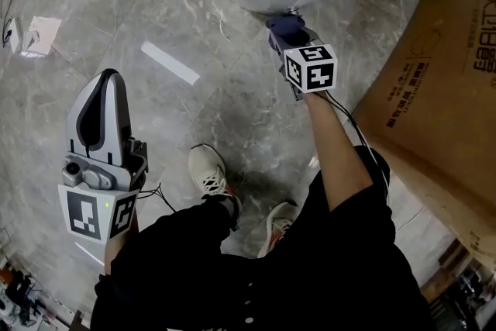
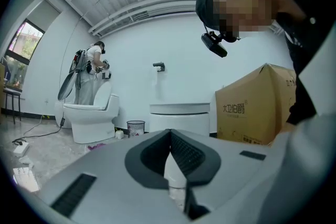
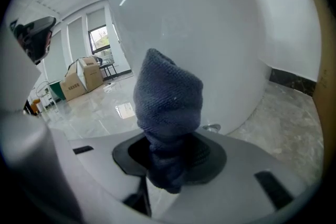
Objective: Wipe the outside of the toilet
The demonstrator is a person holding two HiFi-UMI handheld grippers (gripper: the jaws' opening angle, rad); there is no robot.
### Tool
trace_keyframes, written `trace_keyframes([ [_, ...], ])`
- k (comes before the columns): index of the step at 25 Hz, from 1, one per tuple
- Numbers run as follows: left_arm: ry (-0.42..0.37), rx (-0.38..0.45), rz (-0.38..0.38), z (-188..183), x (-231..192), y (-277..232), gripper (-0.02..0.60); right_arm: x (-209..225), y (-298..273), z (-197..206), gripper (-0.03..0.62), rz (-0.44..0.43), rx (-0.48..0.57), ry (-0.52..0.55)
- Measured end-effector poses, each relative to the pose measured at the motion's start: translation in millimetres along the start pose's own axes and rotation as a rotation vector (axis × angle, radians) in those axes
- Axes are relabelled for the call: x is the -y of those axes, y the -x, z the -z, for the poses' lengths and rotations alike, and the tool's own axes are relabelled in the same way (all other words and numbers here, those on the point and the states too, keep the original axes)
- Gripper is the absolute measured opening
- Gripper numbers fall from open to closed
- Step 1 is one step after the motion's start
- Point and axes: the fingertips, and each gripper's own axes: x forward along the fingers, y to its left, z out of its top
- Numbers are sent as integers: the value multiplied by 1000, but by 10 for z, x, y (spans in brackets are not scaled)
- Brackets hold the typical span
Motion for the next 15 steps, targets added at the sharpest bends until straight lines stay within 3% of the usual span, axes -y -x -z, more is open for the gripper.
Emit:
trace_keyframes([
  [15, -58, 17, -53, -410, -2, 1, 11, -51, 1483, -1119, 121, -3, 201, 16],
])
